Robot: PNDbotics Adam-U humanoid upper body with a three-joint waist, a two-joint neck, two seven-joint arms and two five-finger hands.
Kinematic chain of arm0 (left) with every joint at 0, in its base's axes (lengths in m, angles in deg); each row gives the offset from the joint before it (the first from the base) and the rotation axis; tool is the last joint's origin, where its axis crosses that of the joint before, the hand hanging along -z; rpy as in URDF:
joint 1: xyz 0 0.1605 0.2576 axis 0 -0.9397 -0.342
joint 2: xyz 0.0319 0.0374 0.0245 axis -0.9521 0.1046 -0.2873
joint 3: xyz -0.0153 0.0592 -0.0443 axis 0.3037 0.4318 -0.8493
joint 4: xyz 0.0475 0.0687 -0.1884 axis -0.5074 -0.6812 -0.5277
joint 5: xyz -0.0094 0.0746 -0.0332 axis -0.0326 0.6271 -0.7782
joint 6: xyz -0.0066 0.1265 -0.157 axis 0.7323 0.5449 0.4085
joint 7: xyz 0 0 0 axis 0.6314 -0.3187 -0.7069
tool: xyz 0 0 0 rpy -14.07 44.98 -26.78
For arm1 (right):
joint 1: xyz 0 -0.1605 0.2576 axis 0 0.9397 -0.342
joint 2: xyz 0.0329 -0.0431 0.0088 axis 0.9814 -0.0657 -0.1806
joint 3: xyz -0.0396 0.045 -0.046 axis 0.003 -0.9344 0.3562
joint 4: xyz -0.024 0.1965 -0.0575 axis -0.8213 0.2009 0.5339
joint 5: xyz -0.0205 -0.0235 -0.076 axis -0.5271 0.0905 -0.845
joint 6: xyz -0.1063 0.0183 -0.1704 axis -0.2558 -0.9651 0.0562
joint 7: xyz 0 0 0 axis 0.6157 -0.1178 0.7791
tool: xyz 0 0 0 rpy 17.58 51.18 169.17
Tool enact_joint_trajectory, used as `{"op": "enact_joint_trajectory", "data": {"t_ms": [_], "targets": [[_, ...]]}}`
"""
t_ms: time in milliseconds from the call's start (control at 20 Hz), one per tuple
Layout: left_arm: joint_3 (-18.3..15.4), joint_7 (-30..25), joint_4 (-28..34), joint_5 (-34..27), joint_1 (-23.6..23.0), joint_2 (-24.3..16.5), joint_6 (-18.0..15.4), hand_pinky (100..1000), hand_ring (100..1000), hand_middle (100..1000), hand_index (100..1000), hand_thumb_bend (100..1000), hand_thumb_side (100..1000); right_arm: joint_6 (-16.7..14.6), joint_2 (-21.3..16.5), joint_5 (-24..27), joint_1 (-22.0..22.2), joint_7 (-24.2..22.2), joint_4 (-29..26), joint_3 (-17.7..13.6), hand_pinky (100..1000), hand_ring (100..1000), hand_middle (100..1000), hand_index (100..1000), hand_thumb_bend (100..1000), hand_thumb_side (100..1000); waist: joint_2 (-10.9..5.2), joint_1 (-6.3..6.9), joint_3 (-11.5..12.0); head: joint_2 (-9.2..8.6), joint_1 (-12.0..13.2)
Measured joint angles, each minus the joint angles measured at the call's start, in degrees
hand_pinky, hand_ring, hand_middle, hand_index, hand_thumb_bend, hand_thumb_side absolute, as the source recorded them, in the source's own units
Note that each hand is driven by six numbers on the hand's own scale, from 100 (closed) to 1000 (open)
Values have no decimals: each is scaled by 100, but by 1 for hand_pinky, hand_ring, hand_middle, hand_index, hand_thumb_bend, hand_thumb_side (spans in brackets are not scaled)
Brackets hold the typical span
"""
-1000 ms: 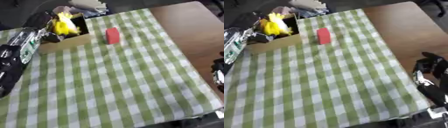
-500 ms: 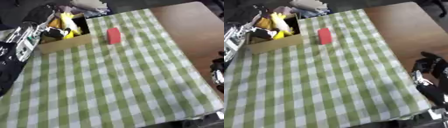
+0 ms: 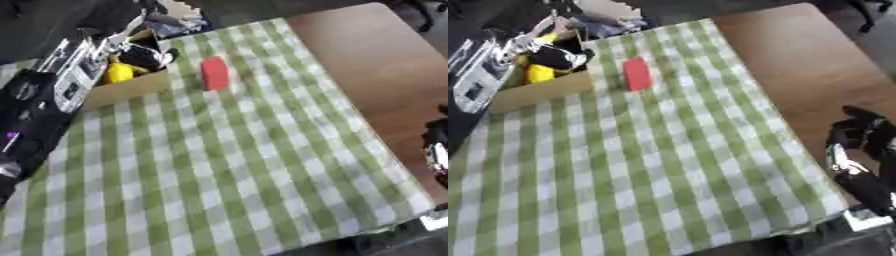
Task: Pick up objects on the table and place them in the box.
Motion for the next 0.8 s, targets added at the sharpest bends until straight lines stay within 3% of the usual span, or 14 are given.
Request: {"op": "enact_joint_trajectory", "data": {"t_ms": [450,800], "targets": [[-34,-47,-624,-343,78,137,-82,836,838,847,898,508,628,-4,28,84,-132,-66,-2,63,612,636,630,833,100,366,204,73,-332,-180,287],[-36,-22,-860,-222,93,225,-172,837,837,842,894,489,566,2,54,101,-167,-77,-4,79,612,636,630,833,100,358,273,124,-409,-229,345]]}}
